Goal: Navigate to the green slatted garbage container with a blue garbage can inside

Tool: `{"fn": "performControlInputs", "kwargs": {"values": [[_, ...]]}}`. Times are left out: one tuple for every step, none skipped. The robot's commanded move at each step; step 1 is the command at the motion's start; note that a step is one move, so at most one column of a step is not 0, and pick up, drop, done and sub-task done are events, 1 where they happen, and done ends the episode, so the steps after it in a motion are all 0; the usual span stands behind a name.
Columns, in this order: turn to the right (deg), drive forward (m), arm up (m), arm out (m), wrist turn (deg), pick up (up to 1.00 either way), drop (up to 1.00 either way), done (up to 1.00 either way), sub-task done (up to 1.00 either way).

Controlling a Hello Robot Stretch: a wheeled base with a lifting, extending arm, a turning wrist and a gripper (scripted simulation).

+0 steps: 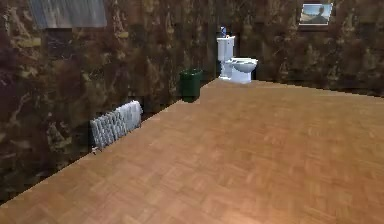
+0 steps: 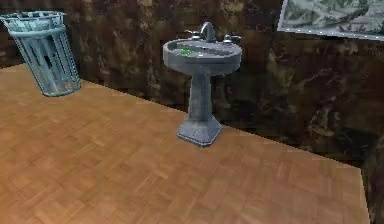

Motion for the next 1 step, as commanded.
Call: {"fn": "performControlInputs", "kwargs": {"values": [[45.0,0.00,0.00,0.00,0.0,0.00,0.00,0.00,0.00]]}}
